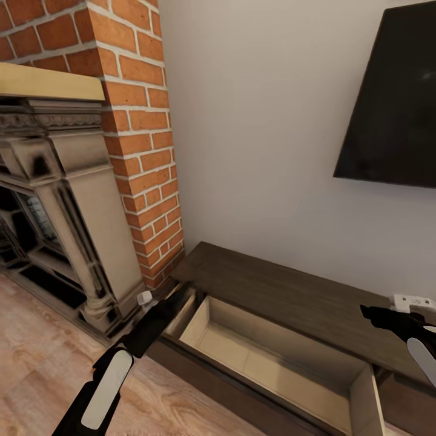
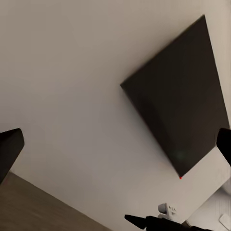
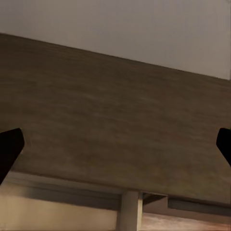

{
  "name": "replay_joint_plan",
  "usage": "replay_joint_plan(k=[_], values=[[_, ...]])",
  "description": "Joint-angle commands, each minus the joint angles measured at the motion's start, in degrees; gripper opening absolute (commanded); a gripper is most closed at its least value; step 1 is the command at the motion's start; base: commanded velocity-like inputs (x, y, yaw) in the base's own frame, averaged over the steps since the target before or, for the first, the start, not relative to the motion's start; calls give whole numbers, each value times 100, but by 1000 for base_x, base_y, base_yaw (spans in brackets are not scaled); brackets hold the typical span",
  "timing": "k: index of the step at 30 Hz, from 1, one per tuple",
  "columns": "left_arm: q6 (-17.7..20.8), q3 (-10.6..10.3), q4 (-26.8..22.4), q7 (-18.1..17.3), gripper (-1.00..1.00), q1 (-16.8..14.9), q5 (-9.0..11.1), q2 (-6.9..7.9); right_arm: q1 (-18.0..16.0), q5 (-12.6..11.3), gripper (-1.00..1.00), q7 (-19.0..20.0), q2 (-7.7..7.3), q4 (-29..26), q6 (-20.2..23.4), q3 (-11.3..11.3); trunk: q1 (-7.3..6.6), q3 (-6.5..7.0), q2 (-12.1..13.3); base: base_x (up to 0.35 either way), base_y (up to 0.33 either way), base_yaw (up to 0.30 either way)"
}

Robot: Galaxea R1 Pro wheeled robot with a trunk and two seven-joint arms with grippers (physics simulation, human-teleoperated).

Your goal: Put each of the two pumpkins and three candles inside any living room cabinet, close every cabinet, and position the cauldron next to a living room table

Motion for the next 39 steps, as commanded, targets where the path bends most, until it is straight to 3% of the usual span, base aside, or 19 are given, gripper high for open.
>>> replay_joint_plan(k=[1,15,21,32,39], values=[[1,0,0,0,100,0,0,0,0,-1,100,0,0,0,1,0,0,0,0,0,0,286],[-2,0,0,8,100,0,-8,-16,0,-1,100,2,0,0,0,0,0,0,0,-2,-31,286],[-2,13,452,1,100,0,-1,-59,0,0,100,9,0,0,5,4,0,0,0,-96,-193,286],[-2,33,475,0,100,0,9,-61,0,0,100,11,0,0,7,4,0,0,0,-118,-223,280],[-2,35,467,-1,100,0,15,-54,1,2,100,27,0,0,7,6,0,0,0,-118,-221,46]])
